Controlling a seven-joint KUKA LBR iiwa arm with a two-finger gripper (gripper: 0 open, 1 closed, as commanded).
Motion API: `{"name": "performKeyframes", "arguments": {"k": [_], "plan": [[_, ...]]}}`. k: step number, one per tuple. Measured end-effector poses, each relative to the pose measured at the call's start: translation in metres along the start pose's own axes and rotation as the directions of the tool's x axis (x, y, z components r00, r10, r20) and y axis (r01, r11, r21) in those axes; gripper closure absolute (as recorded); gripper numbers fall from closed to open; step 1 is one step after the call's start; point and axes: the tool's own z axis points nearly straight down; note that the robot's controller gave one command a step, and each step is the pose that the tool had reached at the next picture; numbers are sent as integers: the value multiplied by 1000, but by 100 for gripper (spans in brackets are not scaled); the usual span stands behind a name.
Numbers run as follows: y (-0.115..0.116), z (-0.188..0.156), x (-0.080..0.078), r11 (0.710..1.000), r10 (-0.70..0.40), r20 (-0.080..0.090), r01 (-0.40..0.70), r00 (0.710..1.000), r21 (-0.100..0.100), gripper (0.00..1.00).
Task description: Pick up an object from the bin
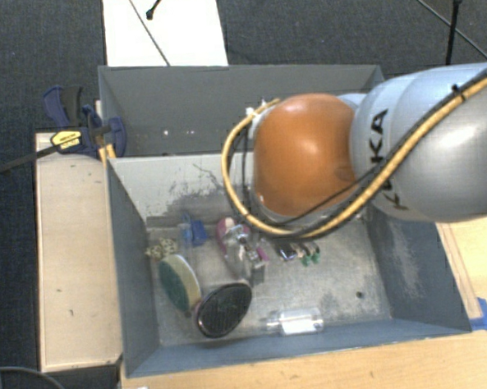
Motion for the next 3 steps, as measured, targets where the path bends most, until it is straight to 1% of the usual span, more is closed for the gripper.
{"name": "performKeyframes", "arguments": {"k": [1, 2, 3], "plan": [[1, 4, 2, 1000, 3, -9, -3, 1000, -2, 0], [30, 115, 26, 953, -302, -12, 301, 953, -7, 0], [30, 111, 24, 956, -294, -6, 294, 956, -6, 100]]}}
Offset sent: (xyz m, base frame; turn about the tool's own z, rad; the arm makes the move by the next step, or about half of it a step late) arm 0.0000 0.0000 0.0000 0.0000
